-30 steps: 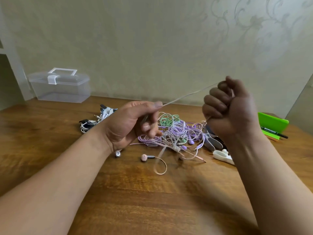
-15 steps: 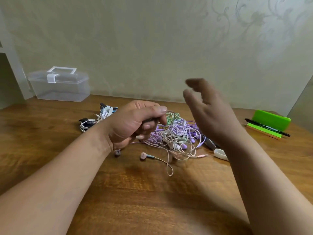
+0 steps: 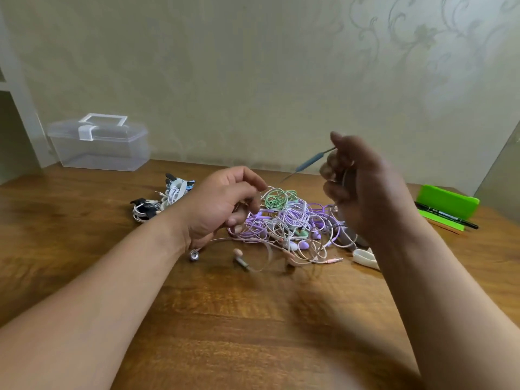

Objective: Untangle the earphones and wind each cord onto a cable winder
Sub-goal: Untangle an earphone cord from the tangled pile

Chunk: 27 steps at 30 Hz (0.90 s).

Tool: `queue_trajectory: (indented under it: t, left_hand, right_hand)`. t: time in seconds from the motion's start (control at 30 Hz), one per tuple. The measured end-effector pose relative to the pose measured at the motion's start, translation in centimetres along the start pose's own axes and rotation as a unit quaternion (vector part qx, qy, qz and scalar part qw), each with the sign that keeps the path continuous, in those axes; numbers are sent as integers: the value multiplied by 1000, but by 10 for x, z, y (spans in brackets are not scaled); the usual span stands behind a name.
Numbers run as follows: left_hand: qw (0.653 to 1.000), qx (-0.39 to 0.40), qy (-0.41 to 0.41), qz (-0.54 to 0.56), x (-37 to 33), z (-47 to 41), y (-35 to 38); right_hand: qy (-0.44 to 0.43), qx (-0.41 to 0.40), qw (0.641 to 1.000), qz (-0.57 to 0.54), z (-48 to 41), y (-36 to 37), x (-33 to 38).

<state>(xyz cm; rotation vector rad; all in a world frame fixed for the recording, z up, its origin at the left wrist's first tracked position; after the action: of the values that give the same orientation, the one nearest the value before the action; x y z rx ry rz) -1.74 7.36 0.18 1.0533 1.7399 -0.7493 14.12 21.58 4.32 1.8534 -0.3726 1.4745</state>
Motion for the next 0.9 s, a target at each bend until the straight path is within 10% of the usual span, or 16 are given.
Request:
queue_trajectory:
  t: [0.13, 0.6, 0.73, 0.9]
  left_hand:
    - [996, 36, -2, -80, 4, 2, 2]
    - [971, 137, 51, 187, -14, 7, -10]
    - [969, 110, 63, 213, -11, 1, -11]
    - [969, 78, 73, 221, -7, 0, -3]
  right_hand:
    - [14, 18, 996, -82, -2, -4, 4]
    - [91, -24, 990, 104, -12, -11, -18]
    - [124, -37, 951, 279, -10, -15, -24]
    - [-46, -75, 872, 481, -2, -2, -25]
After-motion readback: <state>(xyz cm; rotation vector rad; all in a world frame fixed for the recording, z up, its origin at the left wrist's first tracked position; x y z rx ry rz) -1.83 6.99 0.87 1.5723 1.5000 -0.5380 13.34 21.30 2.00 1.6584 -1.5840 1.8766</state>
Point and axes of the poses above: each hand's wrist, its own z-axis away from the middle knuckle, its own y-axis out of the palm, x = y × z, the point moved 1 cm from there along -z, towards the middle knuckle, and after that the axes turned 12 degrees about y, right-handed, at the moved point
